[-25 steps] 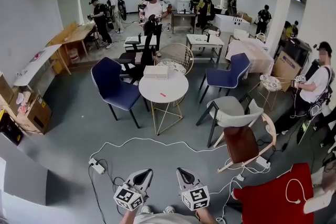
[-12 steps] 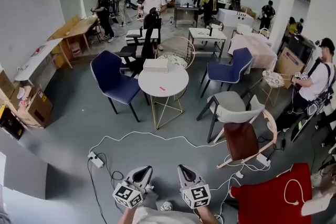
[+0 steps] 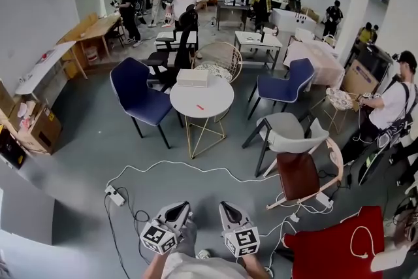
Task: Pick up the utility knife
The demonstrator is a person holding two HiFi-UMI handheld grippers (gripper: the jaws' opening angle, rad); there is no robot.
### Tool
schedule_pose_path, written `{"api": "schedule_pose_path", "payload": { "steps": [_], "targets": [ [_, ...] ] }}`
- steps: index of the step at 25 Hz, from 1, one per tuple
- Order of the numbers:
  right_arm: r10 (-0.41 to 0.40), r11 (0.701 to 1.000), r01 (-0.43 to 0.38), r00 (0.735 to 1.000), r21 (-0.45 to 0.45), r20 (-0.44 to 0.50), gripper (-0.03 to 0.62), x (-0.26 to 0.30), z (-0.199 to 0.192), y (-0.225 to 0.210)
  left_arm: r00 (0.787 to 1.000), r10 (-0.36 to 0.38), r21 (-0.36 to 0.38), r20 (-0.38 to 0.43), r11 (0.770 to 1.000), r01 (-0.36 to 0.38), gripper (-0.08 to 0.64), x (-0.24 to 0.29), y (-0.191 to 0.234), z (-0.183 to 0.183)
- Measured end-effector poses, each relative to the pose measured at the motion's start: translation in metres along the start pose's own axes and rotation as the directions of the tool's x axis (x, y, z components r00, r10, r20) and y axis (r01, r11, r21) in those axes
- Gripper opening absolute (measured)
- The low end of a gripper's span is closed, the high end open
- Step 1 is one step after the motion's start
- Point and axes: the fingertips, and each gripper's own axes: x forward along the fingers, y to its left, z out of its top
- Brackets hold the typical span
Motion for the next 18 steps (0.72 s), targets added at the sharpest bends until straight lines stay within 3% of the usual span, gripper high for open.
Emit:
{"api": "schedule_pose_path", "payload": {
  "steps": [7,18],
  "targets": [
    [-0.014,1.0,0.013,1.0,-0.011,-0.022,0.017,0.039,0.0,-0.015,1.0,-0.008,-0.03,0.006,1.0,0.009,0.012,0.031,0.036,0.0],
    [-0.012,0.999,0.01,0.999,-0.049,-0.051,0.017,0.159,0.017,-0.052,0.999,-0.033,-0.056,0.019,0.998,0.034,0.012,0.104,0.136,0.013]
  ]
}}
